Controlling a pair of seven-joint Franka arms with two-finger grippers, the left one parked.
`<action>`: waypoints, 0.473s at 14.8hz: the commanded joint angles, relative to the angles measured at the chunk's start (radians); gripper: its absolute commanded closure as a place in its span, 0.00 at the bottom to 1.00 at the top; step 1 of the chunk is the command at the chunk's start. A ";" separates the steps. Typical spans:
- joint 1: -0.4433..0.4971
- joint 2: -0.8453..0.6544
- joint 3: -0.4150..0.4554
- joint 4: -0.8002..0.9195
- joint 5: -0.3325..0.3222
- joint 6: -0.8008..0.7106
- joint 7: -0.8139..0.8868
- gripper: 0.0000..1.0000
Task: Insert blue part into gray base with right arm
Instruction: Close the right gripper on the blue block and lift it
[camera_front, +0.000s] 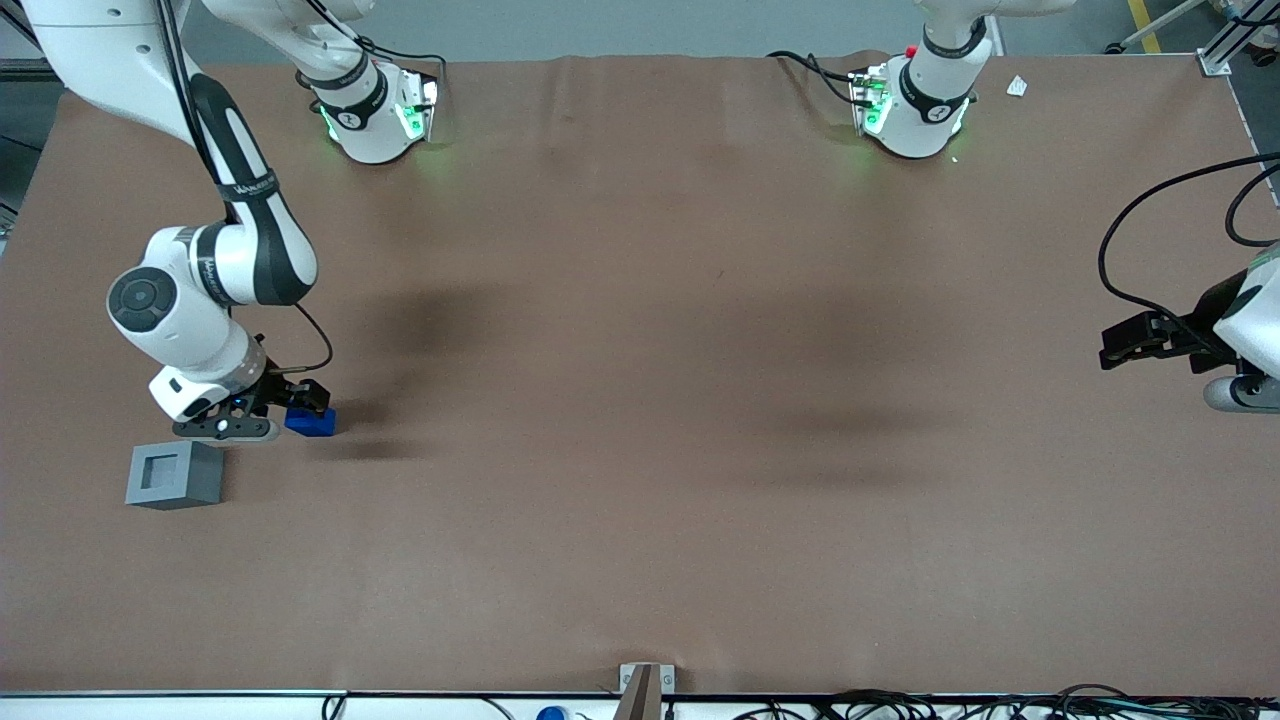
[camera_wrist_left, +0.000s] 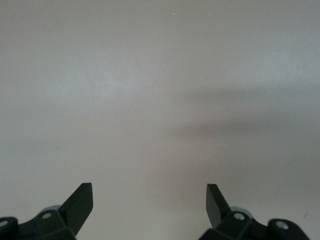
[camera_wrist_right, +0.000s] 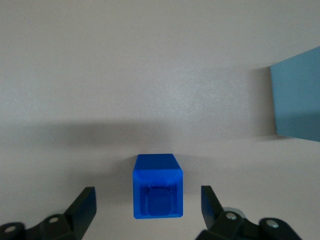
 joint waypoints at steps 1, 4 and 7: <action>-0.028 0.001 0.008 -0.016 -0.038 0.014 -0.031 0.18; -0.035 0.032 0.008 -0.016 -0.041 0.042 -0.031 0.22; -0.045 0.057 0.008 -0.016 -0.041 0.066 -0.030 0.29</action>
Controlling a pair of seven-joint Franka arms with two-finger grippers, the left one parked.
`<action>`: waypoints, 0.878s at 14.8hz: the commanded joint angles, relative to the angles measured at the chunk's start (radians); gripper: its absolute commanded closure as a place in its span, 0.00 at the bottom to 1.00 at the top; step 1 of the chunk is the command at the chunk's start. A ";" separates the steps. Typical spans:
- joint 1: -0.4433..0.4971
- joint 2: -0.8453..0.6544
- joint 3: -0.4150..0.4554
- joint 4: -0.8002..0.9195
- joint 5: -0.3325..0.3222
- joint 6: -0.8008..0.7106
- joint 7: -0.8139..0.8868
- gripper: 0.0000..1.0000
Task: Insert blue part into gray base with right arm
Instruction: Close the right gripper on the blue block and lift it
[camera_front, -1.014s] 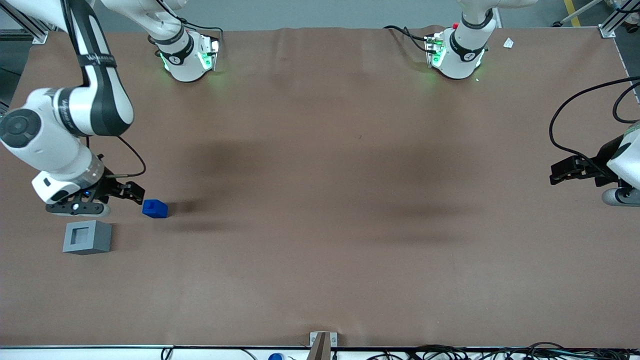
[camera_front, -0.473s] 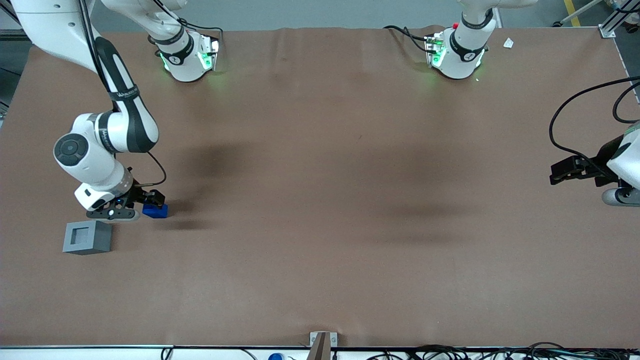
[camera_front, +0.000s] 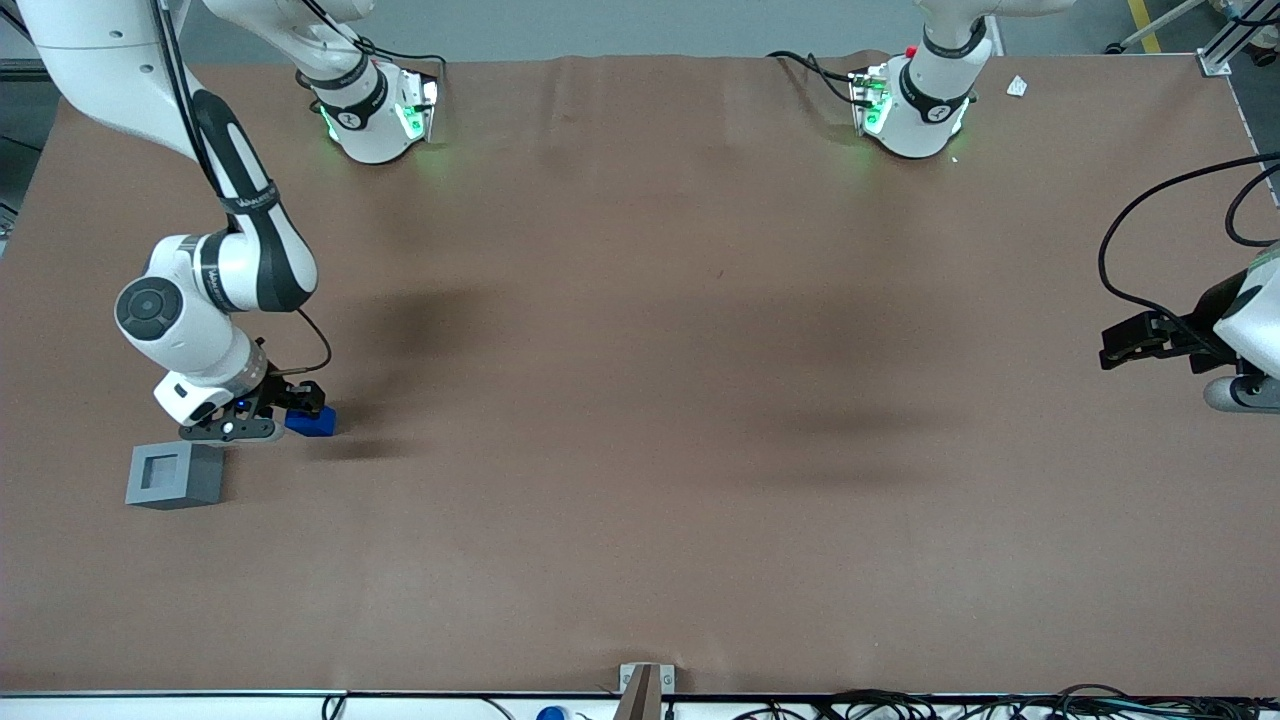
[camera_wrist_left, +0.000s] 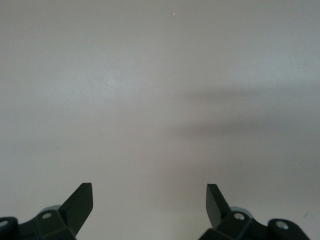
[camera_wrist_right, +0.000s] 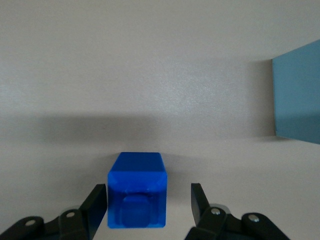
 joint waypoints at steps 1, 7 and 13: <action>-0.019 0.020 0.011 -0.009 -0.021 0.026 -0.004 0.33; -0.018 0.020 0.012 0.000 -0.012 0.009 0.014 0.87; -0.053 -0.124 0.017 0.085 -0.010 -0.215 0.027 0.94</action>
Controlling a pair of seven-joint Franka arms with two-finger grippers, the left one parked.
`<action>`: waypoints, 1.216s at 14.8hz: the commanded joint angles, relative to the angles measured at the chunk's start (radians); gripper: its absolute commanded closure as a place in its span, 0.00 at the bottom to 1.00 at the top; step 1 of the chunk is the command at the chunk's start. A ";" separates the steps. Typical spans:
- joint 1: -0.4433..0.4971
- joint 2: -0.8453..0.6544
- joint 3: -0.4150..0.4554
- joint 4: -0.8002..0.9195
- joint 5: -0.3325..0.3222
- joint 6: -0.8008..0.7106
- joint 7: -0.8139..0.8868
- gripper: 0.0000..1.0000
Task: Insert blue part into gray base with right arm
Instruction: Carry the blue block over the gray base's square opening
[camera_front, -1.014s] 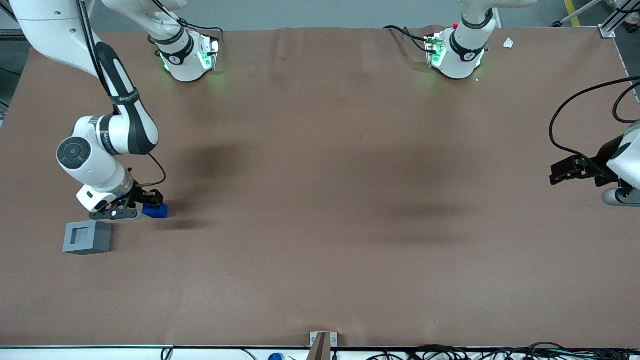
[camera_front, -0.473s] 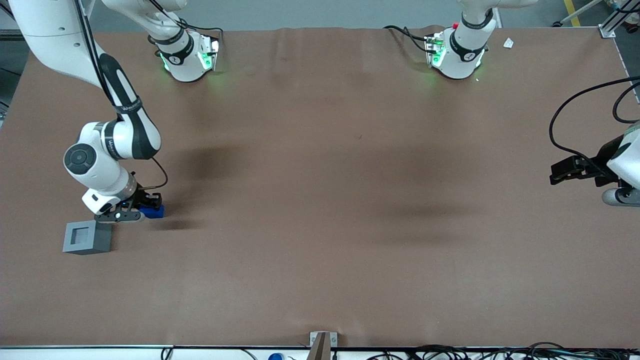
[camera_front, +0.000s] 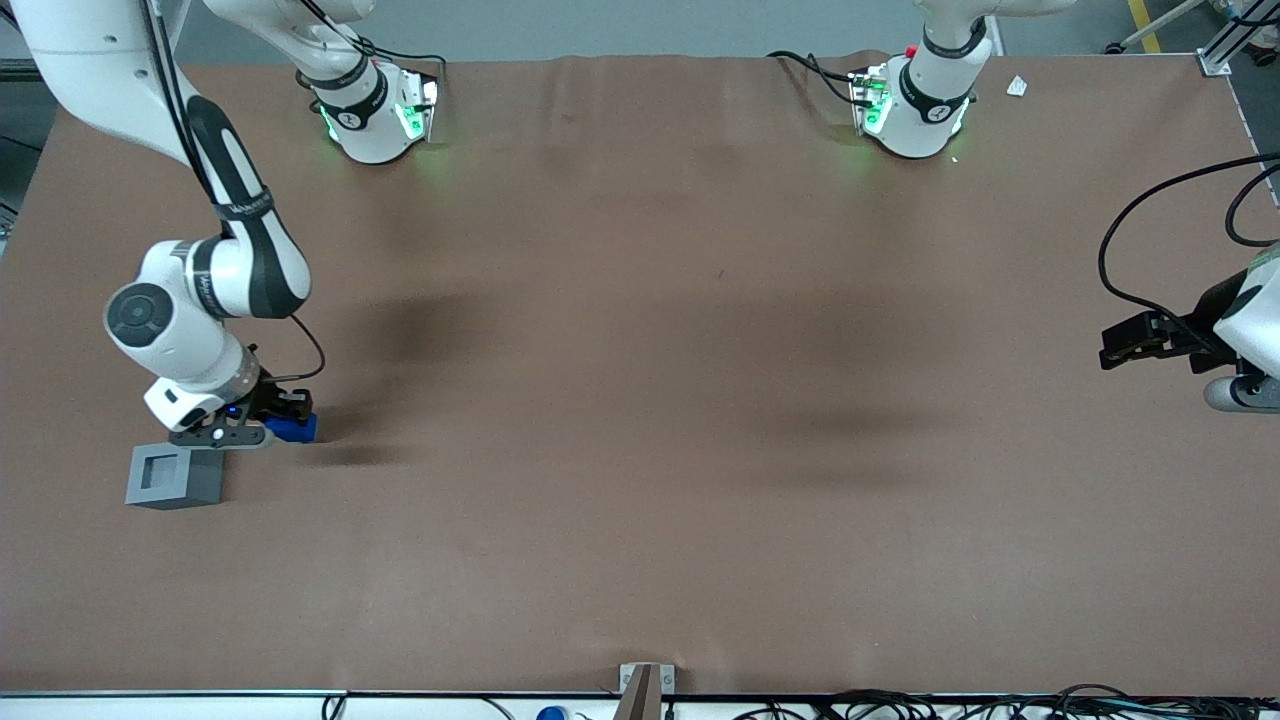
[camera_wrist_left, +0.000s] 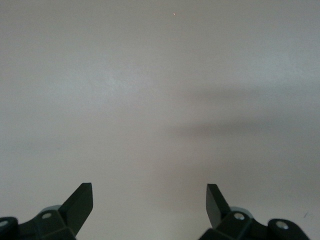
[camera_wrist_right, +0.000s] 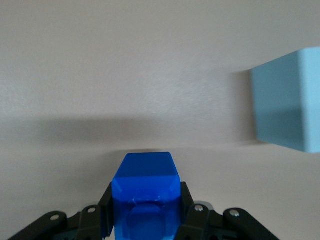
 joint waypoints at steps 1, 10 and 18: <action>-0.049 -0.098 0.018 0.067 -0.010 -0.193 -0.002 0.95; -0.210 -0.012 0.008 0.263 0.066 -0.330 -0.317 0.94; -0.235 0.164 0.007 0.450 0.085 -0.336 -0.447 0.95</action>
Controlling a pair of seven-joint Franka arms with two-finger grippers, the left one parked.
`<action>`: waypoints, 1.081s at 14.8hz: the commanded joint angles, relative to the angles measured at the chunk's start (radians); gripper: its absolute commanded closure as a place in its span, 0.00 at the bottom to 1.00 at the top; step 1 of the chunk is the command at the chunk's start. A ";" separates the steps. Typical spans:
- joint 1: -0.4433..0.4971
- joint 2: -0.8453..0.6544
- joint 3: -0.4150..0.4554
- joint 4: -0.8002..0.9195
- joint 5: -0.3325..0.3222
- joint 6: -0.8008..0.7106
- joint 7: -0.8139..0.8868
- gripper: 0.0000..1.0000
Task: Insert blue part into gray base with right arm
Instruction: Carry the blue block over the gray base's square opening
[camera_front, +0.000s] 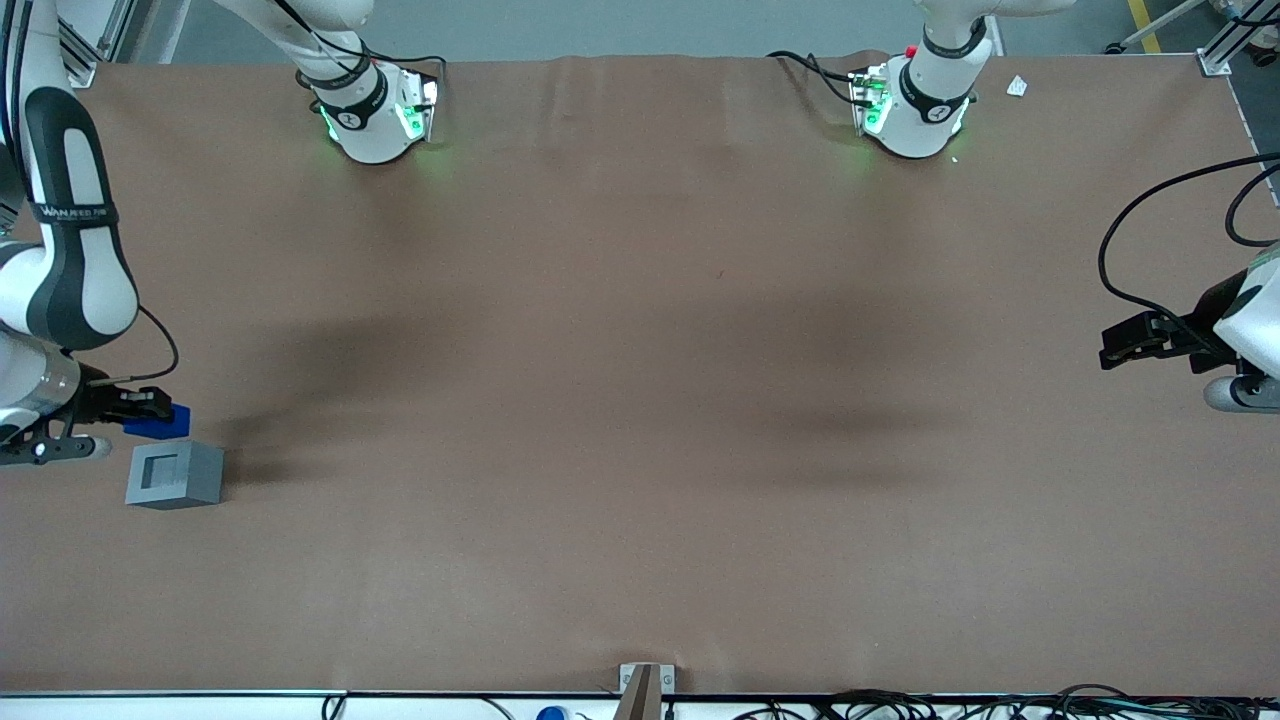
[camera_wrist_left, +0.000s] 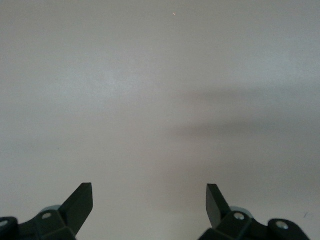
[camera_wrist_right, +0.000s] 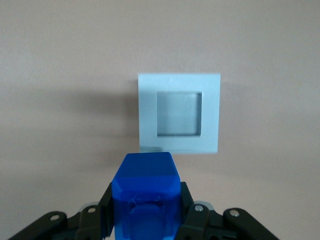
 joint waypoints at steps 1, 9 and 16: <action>-0.007 0.057 0.007 0.114 0.012 -0.040 -0.031 0.96; -0.039 0.135 0.007 0.237 0.019 -0.104 -0.005 0.97; -0.055 0.164 0.025 0.237 0.017 -0.065 0.035 0.99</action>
